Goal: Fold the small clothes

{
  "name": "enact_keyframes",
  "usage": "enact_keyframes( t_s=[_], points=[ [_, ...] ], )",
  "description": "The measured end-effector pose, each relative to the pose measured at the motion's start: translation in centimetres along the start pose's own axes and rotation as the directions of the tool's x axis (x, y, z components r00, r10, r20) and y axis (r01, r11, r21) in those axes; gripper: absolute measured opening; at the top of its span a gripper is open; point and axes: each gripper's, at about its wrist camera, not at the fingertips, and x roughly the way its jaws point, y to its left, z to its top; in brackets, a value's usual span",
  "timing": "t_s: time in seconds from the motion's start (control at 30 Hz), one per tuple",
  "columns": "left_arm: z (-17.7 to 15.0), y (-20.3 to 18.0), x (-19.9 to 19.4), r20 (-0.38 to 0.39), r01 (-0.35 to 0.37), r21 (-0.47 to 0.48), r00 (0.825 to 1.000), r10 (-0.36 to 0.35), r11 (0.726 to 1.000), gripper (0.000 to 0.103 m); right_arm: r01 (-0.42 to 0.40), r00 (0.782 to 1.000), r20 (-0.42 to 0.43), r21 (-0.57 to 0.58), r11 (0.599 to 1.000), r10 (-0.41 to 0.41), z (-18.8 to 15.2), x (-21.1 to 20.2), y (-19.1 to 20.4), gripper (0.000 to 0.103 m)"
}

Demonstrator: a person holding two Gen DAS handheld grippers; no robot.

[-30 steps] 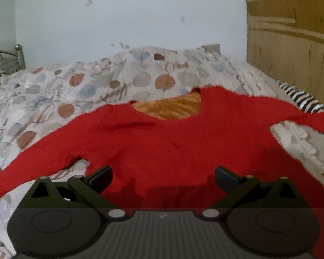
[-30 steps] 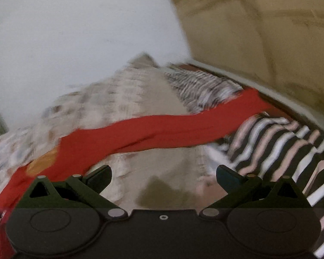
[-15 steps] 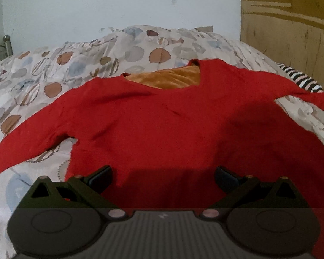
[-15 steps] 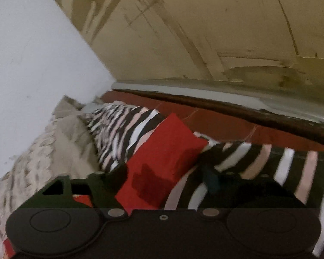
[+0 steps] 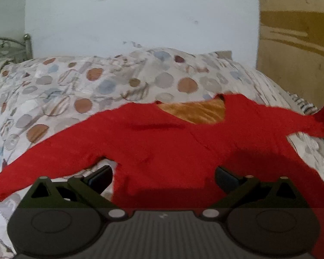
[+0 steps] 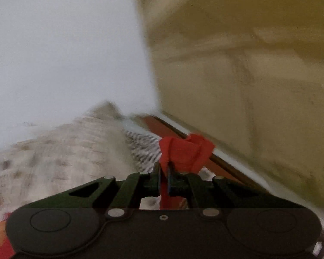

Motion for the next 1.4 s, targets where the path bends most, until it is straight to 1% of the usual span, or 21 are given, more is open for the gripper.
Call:
enact_keyframes(
  t_s=[0.07,0.17,0.3,0.4,0.47,0.57,0.67,0.73,0.77,0.8,0.87,0.93,0.97,1.0,1.07,1.13,1.2,1.23,1.3,1.33,1.4],
  points=[
    [0.5,1.0,-0.4,0.01,-0.012,-0.033,1.0,0.012,0.999,0.103,-0.104,0.994,0.023,-0.102,0.989,0.107,1.3,-2.1,4.7,0.005],
    [1.1,2.7,-1.4,0.031,-0.029,-0.083,0.999,0.031,0.996,0.103,-0.24,0.966,0.032,-0.254,0.937,0.257,1.7,-5.2,11.9,0.005],
    [1.3,5.4,-2.6,0.055,-0.064,-0.143,0.996,0.072,0.988,0.103,-0.41,0.902,-0.044,-0.394,0.823,0.429,-0.7,-8.3,20.4,0.005],
    [1.2,7.4,-3.1,0.057,-0.093,-0.191,0.993,0.105,0.977,0.103,-0.497,0.856,-0.136,-0.481,0.722,0.498,-4.7,-10.2,25.6,0.005],
    [0.9,8.5,-3.2,0.046,-0.105,-0.214,0.992,0.117,0.971,0.103,-0.54,0.83,-0.211,-0.537,0.648,0.517,-8.2,-11.0,28.5,0.004],
    [0.0,9.6,-3.4,0.037,-0.118,-0.221,0.991,0.129,0.968,0.103,-0.568,0.811,-0.313,-0.622,0.539,0.494,-14.0,-11.9,31.2,0.004],
    [-0.9,9.9,-3.2,0.034,-0.121,-0.214,0.991,0.131,0.969,0.103,-0.575,0.806,-0.376,-0.678,0.458,0.456,-18.7,-12.7,31.7,0.004],
    [-1.4,9.8,-3.0,0.031,-0.112,-0.216,0.992,0.122,0.97,0.102,-0.581,0.802,-0.401,-0.697,0.421,0.443,-21.2,-13.3,31.7,0.006],
    [-1.7,9.7,-2.8,0.031,-0.104,-0.219,0.993,0.113,0.97,0.103,-0.584,0.8,-0.413,-0.702,0.407,0.435,-21.9,-13.5,31.5,0.01],
    [-1.9,9.6,-2.6,0.034,-0.087,-0.223,0.995,0.097,0.971,0.103,-0.586,0.799,-0.419,-0.702,0.404,0.431,-22.4,-13.3,31.2,0.016],
    [-2.2,9.2,-2.2,0.044,-0.046,-0.231,0.997,0.058,0.972,0.102,-0.599,0.792,-0.429,-0.683,0.417,0.435,-22.2,-13.5,30.2,0.037],
    [-2.3,8.7,-1.8,0.058,-0.006,-0.235,0.998,0.02,0.972,0.102,-0.61,0.787,-0.426,-0.651,0.453,0.447,-21.3,-13.5,28.5,0.064],
    [-2.3,8.4,-1.5,0.065,0.015,-0.233,0.998,0.0,0.972,0.102,-0.6,0.795,-0.412,-0.643,0.477,0.444,-20.7,-13.5,27.4,0.072],
    [-2.3,8.0,-1.2,0.07,0.035,-0.229,0.997,-0.02,0.973,0.102,-0.585,0.807,-0.4,-0.64,0.498,0.435,-20.0,-13.3,26.5,0.075],
    [-2.1,7.0,-0.3,0.073,0.074,-0.209,0.996,-0.06,0.975,0.102,-0.536,0.843,-0.364,-0.627,0.566,0.395,-18.6,-12.4,24.2,0.085],
    [-1.9,5.7,1.1,0.043,0.1,-0.169,0.995,-0.094,0.98,0.102,-0.465,0.885,-0.329,-0.592,0.658,0.329,-17.4,-10.7,21.6,0.088],
    [-1.8,4.3,2.4,-0.002,0.084,-0.137,0.996,-0.085,0.987,0.102,-0.379,0.922,-0.295,-0.57,0.729,0.249,-16.6,-8.7,19.1,0.088],
    [-1.8,3.7,3.0,-0.017,0.078,-0.119,0.997,-0.081,0.99,0.102,-0.34,0.936,-0.282,-0.57,0.748,0.211,-16.4,-7.6,18.2,0.085],
    [-1.8,2.6,4.1,-0.045,0.045,-0.088,0.998,-0.049,0.995,0.102,-0.276,0.951,-0.277,-0.559,0.782,0.138,-16.1,-4.9,16.5,0.071],
    [-1.7,2.2,4.5,-0.051,0.02,-0.077,0.998,-0.024,0.997,0.099,-0.26,0.952,-0.285,-0.549,0.794,0.115,-16.1,-3.8,16.0,0.058],
    [-1.4,1.7,5.1,-0.044,0.0,-0.059,0.999,-0.002,0.998,0.093,-0.238,0.951,-0.297,-0.536,0.81,0.083,-16.2,-1.6,15.2,0.047]
  ],
)
